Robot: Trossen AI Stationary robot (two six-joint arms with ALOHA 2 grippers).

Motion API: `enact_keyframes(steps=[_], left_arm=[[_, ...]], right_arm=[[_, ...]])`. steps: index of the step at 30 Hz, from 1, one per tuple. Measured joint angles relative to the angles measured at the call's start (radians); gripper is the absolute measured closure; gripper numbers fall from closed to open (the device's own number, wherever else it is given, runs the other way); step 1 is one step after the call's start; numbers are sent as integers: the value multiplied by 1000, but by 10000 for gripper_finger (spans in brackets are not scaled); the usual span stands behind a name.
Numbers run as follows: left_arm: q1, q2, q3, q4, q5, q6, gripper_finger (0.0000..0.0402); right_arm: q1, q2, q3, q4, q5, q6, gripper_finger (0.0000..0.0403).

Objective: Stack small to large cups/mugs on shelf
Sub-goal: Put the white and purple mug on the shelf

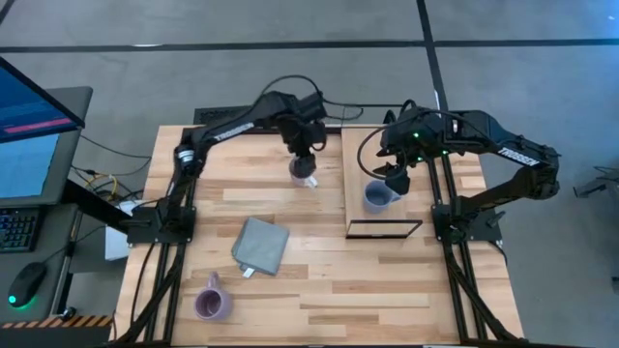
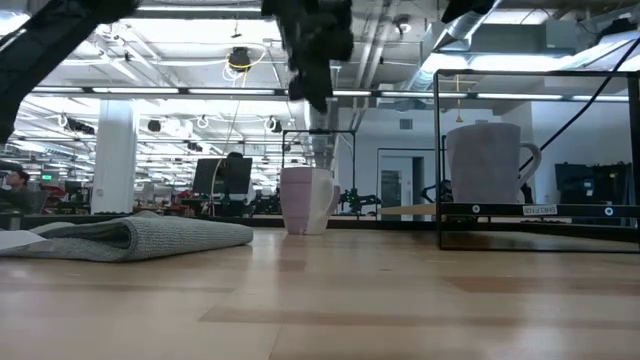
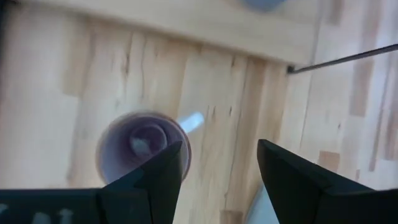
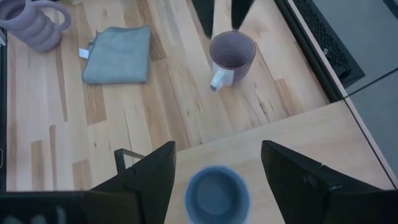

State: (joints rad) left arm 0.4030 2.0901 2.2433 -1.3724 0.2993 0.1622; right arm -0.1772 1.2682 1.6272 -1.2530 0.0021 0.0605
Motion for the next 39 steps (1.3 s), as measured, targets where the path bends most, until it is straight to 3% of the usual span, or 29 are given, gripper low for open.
enact_keyframes(steps=[11, 13, 16, 22, 27, 33, 39], left_arm=[[-11, -308, -10, 165, 12, 66, 205], [-13, -362, -59, 221, 28, 66, 205], [-12, -475, -244, 380, 53, 56, 205], [54, -777, -756, 739, 71, -8, 205], [102, -1025, -1090, 981, 154, -47, 205], [127, -1253, -1396, 1197, 161, -54, 205], [128, -1386, -1611, 1325, 140, -77, 205]], right_arm=[[-10, -6, -72, 16, 1, -25, 143], [-9, -6, -83, 41, 0, -39, 143], [-10, -10, -102, 75, 0, -59, 143], [-10, -7, -129, 152, -1, -87, 143], [-8, 15, -127, 240, -1, -87, 143], [-10, 72, -127, 352, -3, -87, 143], [-15, 204, -128, 420, -4, -94, 143]])
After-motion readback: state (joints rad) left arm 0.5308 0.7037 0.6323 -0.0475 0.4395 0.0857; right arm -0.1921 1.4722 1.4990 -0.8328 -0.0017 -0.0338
